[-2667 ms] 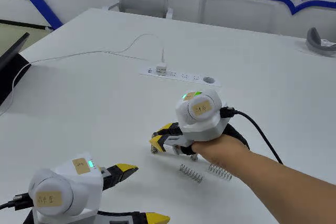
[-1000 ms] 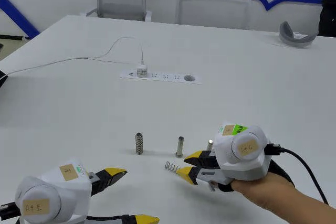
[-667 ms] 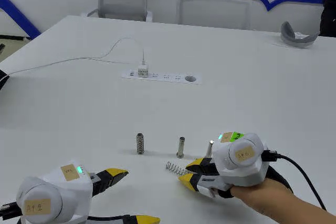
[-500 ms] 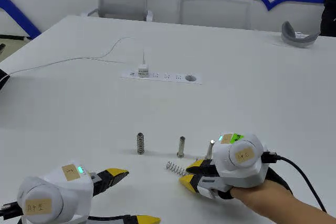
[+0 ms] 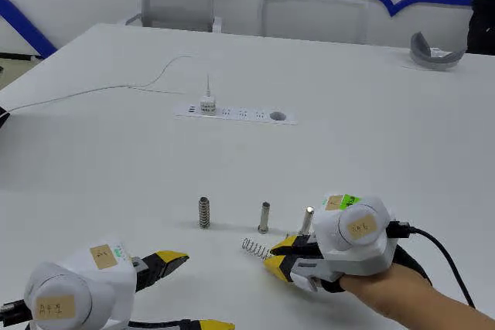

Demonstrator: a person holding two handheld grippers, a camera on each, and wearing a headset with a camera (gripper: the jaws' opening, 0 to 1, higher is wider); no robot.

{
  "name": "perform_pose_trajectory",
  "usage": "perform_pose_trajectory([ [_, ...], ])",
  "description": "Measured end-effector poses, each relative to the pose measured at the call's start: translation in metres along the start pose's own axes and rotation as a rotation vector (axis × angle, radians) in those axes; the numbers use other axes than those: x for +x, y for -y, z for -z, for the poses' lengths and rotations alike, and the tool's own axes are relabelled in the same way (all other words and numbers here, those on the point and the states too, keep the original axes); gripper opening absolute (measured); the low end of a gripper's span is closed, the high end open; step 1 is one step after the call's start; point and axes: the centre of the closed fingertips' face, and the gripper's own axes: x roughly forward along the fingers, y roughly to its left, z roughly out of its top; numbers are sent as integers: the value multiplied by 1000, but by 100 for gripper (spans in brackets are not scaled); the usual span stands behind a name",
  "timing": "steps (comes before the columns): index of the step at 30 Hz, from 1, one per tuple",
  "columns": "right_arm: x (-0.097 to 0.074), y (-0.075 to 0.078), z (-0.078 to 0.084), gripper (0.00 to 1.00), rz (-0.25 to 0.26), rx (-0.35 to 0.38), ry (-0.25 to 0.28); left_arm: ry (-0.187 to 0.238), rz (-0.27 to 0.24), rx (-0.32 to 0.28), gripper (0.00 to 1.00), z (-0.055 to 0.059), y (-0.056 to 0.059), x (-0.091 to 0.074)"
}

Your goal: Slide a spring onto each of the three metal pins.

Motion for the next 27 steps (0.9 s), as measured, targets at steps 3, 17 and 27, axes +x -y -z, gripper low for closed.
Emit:
perform_pose_trajectory([
  [3, -4, -5, 0, 12, -22, -13, -5, 3, -7, -3, 66, 0, -4, -1],
  [17, -20, -21, -6, 12, -96, -77, -30, -16, 23, 71, 62, -10, -7, 6],
  [27, -25, -40, -18, 12, -168, -131, -36, -15, 43, 123, 55, -21, -11, 11],
])
